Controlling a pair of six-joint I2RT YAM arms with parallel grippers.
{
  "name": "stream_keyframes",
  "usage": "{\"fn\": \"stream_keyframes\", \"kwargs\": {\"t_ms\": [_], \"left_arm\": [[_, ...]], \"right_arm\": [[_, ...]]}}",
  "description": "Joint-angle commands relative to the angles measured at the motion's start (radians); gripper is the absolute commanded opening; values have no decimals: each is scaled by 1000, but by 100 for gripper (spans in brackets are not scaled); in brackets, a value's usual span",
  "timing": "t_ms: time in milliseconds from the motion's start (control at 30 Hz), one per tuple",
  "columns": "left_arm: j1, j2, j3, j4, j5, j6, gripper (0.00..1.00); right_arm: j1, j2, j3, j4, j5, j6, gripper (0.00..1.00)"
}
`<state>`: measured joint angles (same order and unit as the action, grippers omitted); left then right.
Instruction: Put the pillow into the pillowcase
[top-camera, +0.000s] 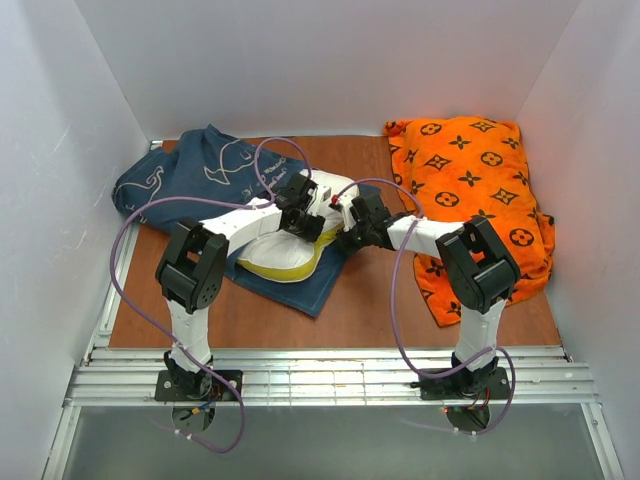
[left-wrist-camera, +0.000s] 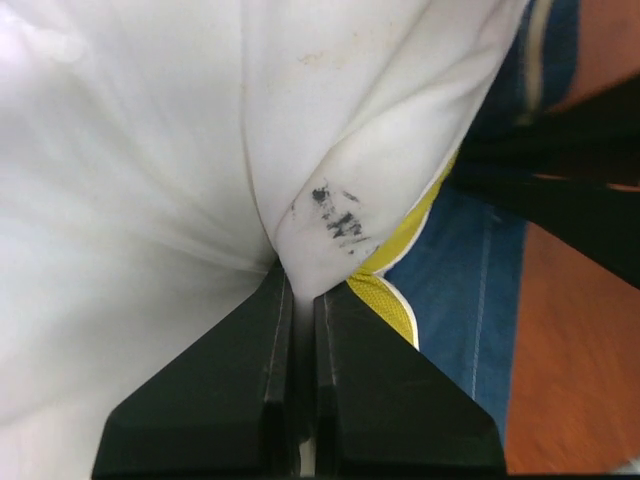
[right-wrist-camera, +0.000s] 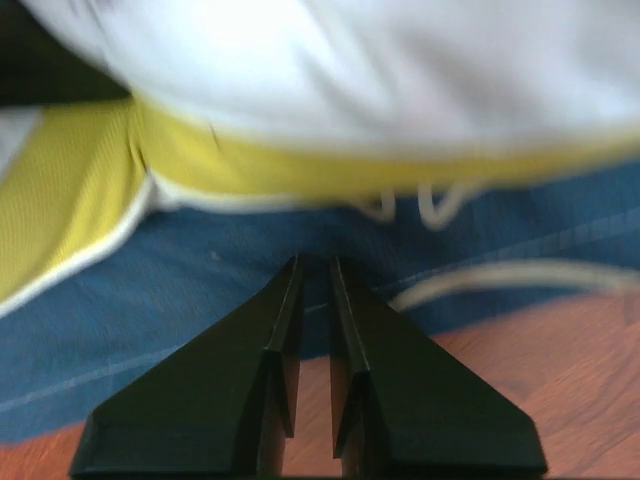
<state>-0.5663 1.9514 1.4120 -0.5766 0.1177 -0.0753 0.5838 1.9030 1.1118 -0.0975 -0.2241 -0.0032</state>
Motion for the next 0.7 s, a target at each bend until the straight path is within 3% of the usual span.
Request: {"fn": "stream_keyframes", "kwargs": {"t_ms": [0, 233, 400, 533, 667], "left_arm": [[29, -9, -83, -29, -381, 0, 0], [120, 17, -148, 83, -571, 64, 0], [186, 60, -130, 122, -619, 153, 0], [235, 61, -127, 138, -584, 184, 0], [244, 64, -133, 129, -533, 186, 0]], "right_arm": [[-6, 117, -61, -186, 183, -6, 10], [-10, 209, 6, -277, 172, -24, 9], [-9, 277, 60, -320, 146, -15, 11], [-12, 306, 77, -327, 111, -11, 11], [-10, 255, 43, -289, 75, -11, 21]]}}
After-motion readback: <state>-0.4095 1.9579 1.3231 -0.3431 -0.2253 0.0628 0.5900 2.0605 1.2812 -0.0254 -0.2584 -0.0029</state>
